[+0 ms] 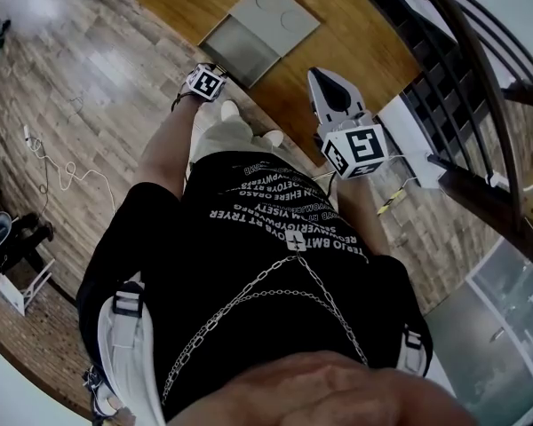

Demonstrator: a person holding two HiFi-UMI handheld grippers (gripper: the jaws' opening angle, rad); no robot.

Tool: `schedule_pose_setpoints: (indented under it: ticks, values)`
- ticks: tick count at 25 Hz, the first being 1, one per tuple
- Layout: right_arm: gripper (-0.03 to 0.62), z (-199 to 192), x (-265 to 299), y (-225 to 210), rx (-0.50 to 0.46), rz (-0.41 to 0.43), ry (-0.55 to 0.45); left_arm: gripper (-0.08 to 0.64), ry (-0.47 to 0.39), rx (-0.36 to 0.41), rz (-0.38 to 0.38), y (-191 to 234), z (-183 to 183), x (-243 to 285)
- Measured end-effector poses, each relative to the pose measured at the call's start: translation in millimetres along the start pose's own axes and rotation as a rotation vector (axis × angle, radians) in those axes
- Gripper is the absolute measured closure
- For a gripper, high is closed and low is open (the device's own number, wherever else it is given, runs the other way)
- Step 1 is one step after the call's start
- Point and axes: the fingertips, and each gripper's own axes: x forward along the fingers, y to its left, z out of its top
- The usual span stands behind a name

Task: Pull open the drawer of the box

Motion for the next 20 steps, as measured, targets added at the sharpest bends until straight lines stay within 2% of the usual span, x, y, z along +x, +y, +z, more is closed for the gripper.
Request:
schedule_pose_setpoints:
  ticks: [3,5,11,13,16,19,20]
  values:
    - [0.594,-2,0,2,-0.002,-0.002,0.004,0.387,0.006,-0.040,-0.036,-6,-7,1]
    - [0.594,-1,3,3,-0.001,-0.003,0.005,0.383,-0.013,-0.035,-0.026,-3,-10,0]
    - [0.594,6,34,9,-0.012,-0.017,0.013,0.383,-0.158,-0.028,0.021,14,-7,-35]
    - [0.594,9,45,9,-0.005,-0.029,0.014,0.383,-0.224,-0.002,0.044,15,4,-58]
    - [0.594,16,65,13,-0.015,-0.050,0.005,0.409,-0.384,0.021,0.079,22,42,-104]
    - [0.594,30,82,22,-0.050,-0.106,-0.027,0.554,-0.534,-0.011,0.104,33,83,-170]
    - [0.594,35,86,25,-0.059,-0.126,-0.041,0.554,-0.584,-0.015,0.102,36,97,-192]
